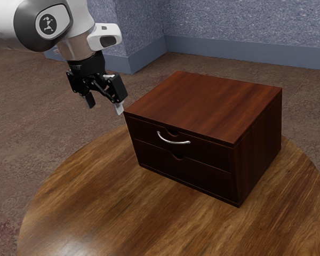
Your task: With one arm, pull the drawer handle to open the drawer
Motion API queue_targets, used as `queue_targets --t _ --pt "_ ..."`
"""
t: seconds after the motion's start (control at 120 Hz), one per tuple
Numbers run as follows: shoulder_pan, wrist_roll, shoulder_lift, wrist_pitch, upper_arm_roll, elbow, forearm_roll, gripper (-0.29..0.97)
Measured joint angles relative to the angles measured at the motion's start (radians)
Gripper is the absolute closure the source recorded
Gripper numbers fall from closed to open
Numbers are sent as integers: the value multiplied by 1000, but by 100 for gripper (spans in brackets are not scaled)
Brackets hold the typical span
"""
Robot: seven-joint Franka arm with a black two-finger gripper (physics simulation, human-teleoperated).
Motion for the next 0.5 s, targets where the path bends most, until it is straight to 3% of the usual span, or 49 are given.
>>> queue_targets --t 0.233,0.308,0.5 --pt "0 4 -8 -1 0 5 -6 0" --pt "2 37 -34 -1 -3 72 -4 0" --pt "145 406 -99 22 -172 187 -12 0"
